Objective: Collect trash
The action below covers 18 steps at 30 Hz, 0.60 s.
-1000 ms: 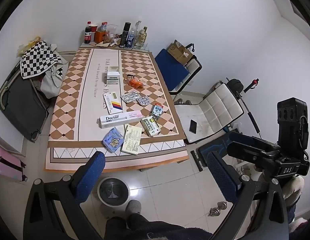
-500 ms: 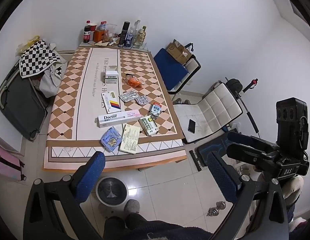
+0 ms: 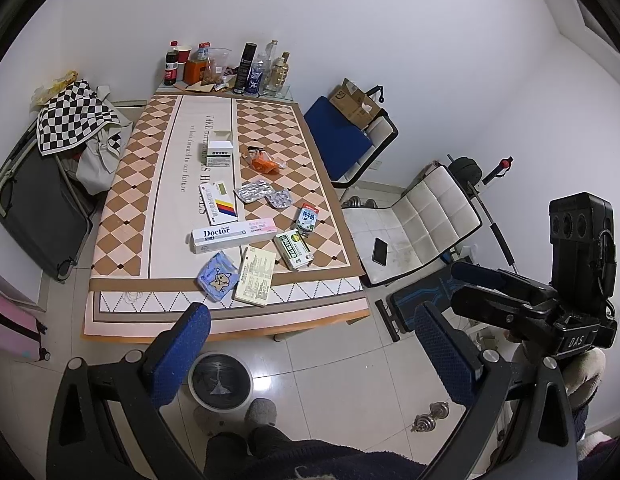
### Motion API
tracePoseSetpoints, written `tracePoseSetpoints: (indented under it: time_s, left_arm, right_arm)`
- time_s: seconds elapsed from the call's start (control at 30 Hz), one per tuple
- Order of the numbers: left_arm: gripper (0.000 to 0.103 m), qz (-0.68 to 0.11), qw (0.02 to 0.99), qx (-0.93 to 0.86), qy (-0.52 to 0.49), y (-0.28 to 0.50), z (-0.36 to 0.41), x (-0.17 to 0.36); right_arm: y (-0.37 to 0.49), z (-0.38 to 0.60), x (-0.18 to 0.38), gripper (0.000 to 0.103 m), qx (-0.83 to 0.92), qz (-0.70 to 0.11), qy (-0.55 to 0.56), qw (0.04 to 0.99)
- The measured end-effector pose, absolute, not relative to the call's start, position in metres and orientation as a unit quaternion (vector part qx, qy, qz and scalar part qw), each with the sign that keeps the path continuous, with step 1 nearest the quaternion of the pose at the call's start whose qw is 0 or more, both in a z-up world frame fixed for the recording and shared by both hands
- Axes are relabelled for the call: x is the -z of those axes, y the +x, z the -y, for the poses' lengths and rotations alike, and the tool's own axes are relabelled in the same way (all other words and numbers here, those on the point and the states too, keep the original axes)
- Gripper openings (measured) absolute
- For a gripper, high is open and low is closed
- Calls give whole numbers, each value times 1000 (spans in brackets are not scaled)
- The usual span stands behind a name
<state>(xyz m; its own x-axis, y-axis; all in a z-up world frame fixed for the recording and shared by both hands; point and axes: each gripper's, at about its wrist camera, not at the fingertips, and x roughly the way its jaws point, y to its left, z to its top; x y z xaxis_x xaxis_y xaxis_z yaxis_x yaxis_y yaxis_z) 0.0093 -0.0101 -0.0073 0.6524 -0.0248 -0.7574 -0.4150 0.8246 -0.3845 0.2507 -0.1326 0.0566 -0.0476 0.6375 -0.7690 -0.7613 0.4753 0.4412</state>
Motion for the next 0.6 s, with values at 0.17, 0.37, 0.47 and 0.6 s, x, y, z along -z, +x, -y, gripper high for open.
tracePoseSetpoints:
  time_s: [0.17,0.37,0.47,0.6]
  left_arm:
    - [103,-401,867,-113,-274,9,11,9]
    - [103,-399,868,-112,-275,3,14,5]
    - [103,-399,868,-112,-274,3,14,5]
    - [103,-400,867,-111,-274,3,14,5]
  right_arm:
    - [248,132,-58,103,-508,-513,-62,689]
    - [247,131,-59,103,-510,-511,-63,688]
    - [247,130,-60,103,-511,-511,-64,688]
    - [245,130,-62,103,-513,-510,-65,687]
